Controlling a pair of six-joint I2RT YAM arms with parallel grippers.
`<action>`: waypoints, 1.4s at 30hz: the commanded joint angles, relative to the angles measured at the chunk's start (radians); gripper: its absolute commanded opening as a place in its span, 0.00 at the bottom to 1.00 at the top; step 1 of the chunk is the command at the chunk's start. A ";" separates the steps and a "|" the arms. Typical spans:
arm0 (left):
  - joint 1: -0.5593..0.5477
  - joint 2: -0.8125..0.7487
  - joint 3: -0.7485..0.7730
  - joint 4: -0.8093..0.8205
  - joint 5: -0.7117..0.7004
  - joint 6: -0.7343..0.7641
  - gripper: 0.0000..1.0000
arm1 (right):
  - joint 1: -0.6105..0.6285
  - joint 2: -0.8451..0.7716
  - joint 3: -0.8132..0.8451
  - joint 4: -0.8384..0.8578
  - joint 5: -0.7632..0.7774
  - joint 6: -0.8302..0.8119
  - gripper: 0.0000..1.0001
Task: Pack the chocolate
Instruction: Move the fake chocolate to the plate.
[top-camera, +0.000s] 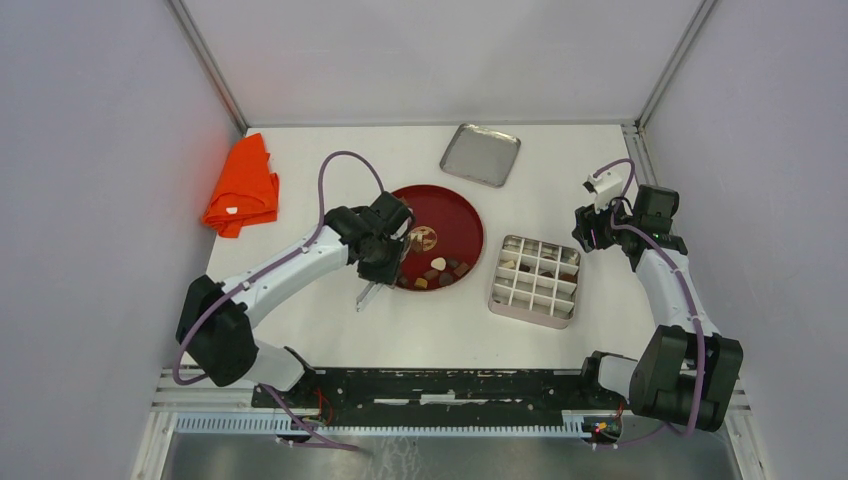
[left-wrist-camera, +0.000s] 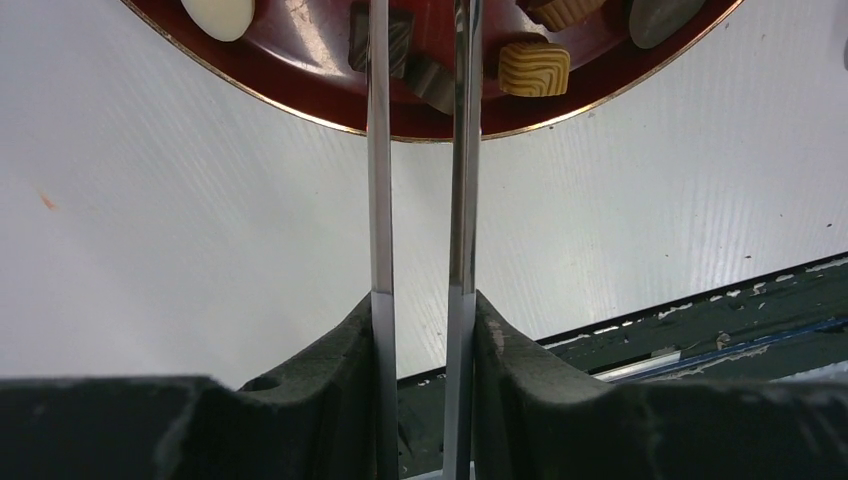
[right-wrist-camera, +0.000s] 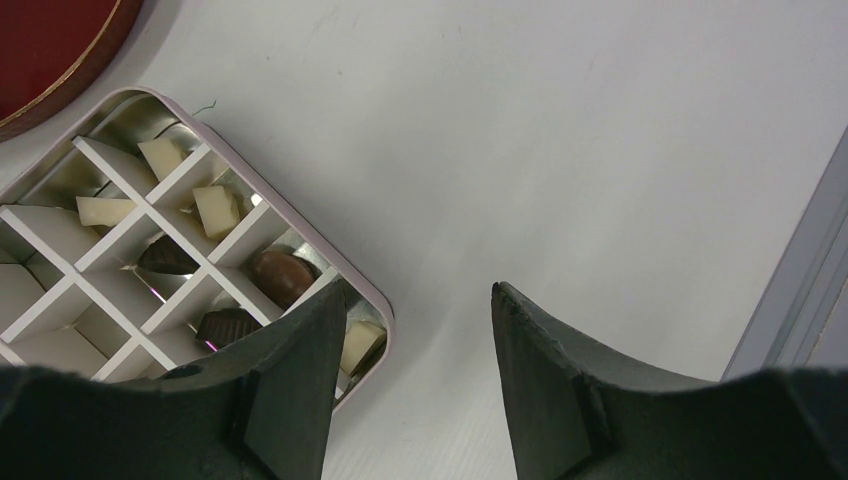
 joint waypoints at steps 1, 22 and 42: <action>0.011 -0.011 -0.010 -0.010 -0.031 -0.026 0.24 | 0.001 -0.001 0.042 0.006 -0.028 -0.012 0.61; 0.030 0.144 0.069 0.096 0.037 0.016 0.11 | 0.001 0.000 0.044 0.005 -0.024 -0.017 0.61; 0.029 0.101 0.161 0.058 0.019 0.053 0.14 | 0.001 0.007 0.048 -0.003 -0.022 -0.022 0.62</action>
